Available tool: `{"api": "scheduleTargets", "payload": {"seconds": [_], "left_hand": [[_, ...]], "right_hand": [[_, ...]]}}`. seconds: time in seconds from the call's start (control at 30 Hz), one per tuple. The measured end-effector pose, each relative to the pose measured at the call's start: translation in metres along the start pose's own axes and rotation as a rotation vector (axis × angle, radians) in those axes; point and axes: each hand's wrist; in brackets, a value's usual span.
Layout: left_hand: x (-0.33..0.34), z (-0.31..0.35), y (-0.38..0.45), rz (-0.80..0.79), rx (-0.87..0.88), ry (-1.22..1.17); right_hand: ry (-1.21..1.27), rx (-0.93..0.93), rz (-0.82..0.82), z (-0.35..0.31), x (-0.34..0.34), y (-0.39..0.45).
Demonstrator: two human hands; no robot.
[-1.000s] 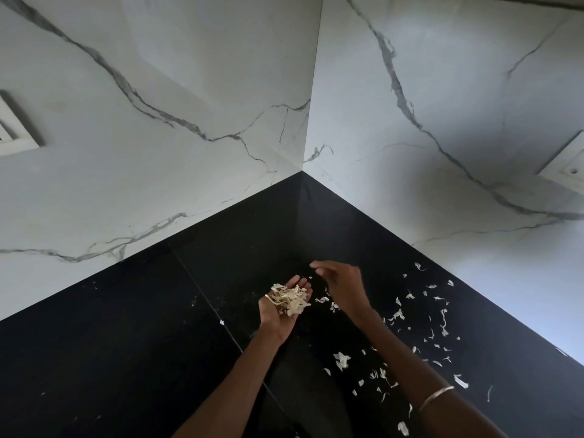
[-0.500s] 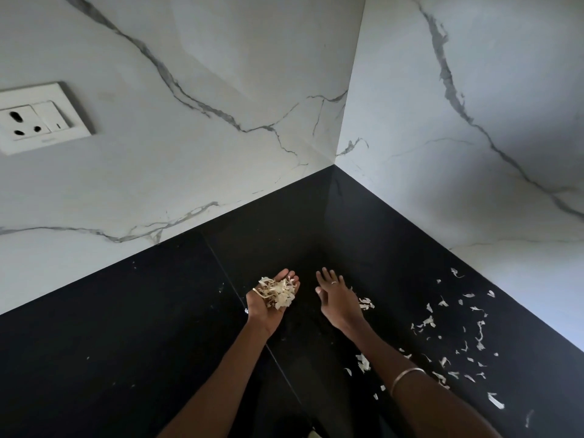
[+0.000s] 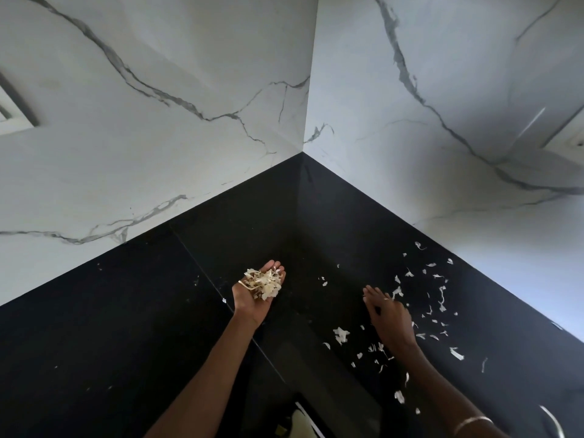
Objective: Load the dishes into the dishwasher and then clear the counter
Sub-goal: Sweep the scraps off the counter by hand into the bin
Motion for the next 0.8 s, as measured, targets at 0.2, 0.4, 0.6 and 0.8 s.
{"api": "scheduleTargets", "payload": {"seconds": [0.2, 0.4, 0.6, 0.8], "left_hand": [[0.002, -0.016, -0.006, 0.005, -0.018, -0.005], [0.004, -0.015, -0.001, 0.012, 0.009, -0.002], [0.007, -0.01, 0.003, 0.013, 0.005, 0.029], [0.018, -0.012, 0.002, 0.0, -0.02, 0.057]], "right_hand": [[0.069, -0.074, 0.016, -0.038, 0.005, 0.03], [-0.186, -0.338, -0.245, -0.103, 0.07, 0.049], [-0.184, -0.189, -0.145, -0.043, 0.045, 0.053], [-0.163, 0.169, -0.036, -0.009, 0.009, 0.021]]}}
Point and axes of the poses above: each hand's wrist, its own y-axis towards the middle knuckle, its own x-axis out of the palm, z = x × y, and after that the axes turned 7 degrees about y, right-handed
